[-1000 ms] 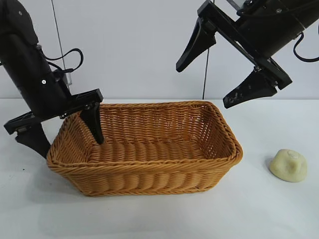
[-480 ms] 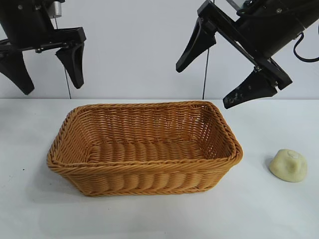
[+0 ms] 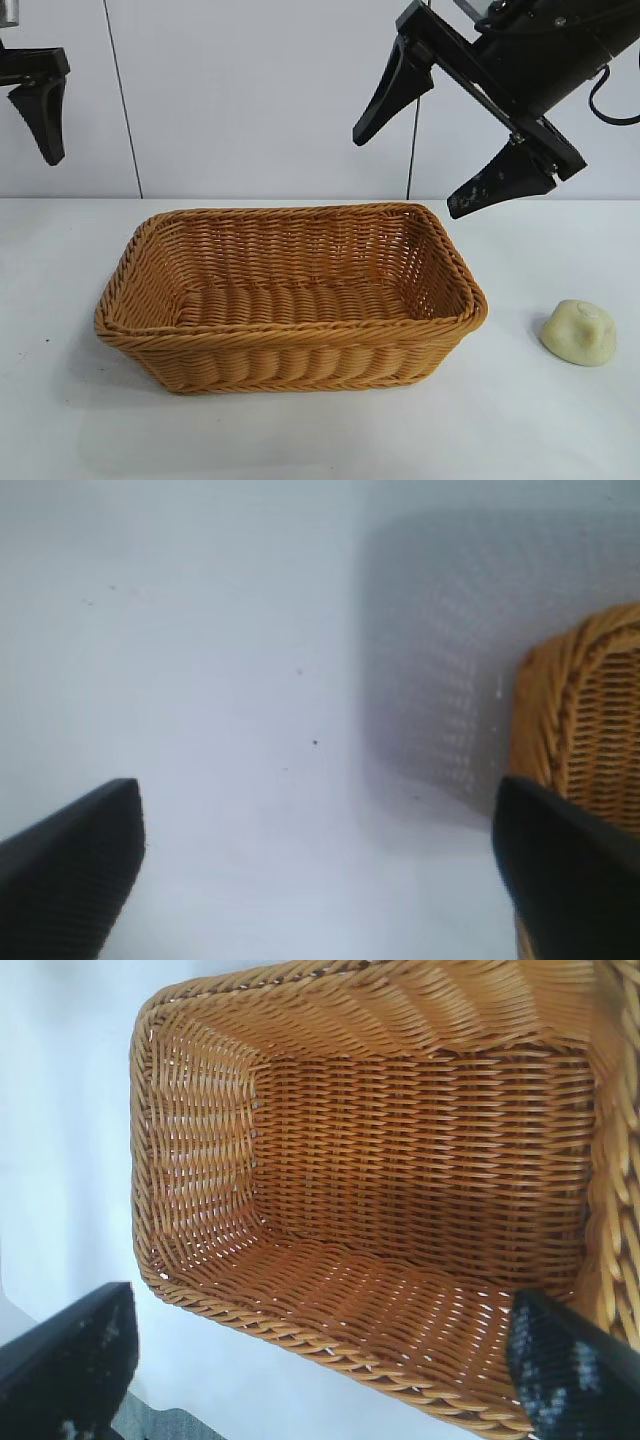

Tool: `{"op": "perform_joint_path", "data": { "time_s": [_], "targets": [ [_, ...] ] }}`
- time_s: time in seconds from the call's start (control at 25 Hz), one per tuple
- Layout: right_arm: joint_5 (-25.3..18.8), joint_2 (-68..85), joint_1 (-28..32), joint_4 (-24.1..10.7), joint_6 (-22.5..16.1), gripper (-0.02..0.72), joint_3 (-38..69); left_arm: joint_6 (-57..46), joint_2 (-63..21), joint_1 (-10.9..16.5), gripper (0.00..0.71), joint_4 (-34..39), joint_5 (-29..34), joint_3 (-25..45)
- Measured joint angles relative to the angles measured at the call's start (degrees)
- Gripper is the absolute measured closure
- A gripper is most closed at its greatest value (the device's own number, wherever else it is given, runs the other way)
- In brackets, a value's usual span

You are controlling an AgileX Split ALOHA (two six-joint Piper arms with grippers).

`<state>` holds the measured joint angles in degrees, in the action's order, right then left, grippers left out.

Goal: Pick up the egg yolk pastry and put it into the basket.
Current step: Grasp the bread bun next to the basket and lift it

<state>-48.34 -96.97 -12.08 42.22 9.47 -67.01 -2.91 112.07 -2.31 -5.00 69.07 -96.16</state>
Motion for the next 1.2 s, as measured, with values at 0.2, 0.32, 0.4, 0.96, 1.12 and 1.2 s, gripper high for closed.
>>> {"op": "perform_joint_path", "data": {
  "time_s": [0.2, 0.32, 0.4, 0.96, 1.12, 1.2],
  "targets": [
    [0.0, 0.0, 0.0, 0.0, 0.0, 0.010, 0.0, 0.8, -3.5, -0.9, 0.014, -0.7, 0.1, 0.0],
    [0.0, 0.0, 0.0, 0.0, 0.0, 0.010, 0.0, 1.1, -8.2, -1.7, 0.014, -0.9, -0.1, 2.4],
    [0.0, 0.0, 0.0, 0.0, 0.0, 0.010, 0.0, 1.7, -12.6, -1.9, 0.014, -1.1, -0.1, 6.7],
    [-0.7, 0.0, 0.0, 0.0, 0.0, 0.010, 0.0, 4.6, -55.3, -1.9, 0.014, -0.5, 0.4, 47.2],
    [-0.7, 0.0, 0.0, 0.0, 0.0, 0.010, 0.0, 4.7, -66.9, -1.9, 0.014, -0.5, -3.4, 56.8],
    [-0.7, 0.0, 0.0, 0.0, 0.0, 0.010, 0.0, 4.7, -73.1, -1.9, 0.014, -0.4, -5.8, 60.5]
  ]
}}
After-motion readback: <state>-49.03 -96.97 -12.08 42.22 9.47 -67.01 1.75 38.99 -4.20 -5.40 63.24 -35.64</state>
